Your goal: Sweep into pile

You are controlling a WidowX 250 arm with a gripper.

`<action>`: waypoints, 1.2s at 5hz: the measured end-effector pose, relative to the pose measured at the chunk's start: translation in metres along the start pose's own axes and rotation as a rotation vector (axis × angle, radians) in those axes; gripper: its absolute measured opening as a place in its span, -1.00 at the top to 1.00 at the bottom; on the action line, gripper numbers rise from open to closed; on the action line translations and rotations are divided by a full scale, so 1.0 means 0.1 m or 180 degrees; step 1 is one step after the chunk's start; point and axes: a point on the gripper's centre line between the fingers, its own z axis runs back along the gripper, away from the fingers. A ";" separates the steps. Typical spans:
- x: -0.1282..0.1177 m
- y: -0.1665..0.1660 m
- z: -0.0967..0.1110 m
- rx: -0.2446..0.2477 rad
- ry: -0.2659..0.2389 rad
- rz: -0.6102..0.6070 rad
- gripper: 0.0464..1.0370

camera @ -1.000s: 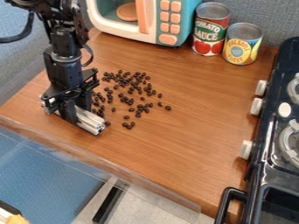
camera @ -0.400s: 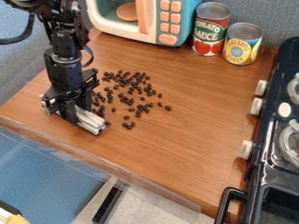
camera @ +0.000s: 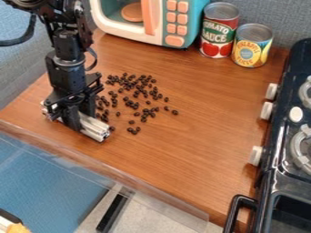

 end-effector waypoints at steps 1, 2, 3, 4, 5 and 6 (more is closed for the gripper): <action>0.01 0.00 0.00 -0.0001 -0.0022 0.0053 0.33; 0.04 -0.02 -0.06 0.0005 -0.0070 0.0053 0.33; 0.05 -0.08 -0.07 -0.0014 -0.0096 0.0065 0.33; 0.04 -0.12 -0.07 -0.0033 -0.0065 0.0092 0.33; 0.03 -0.29 -0.04 -0.0149 -0.0040 0.0110 0.33; 0.00 -0.45 -0.02 -0.0253 -0.0013 0.0148 0.33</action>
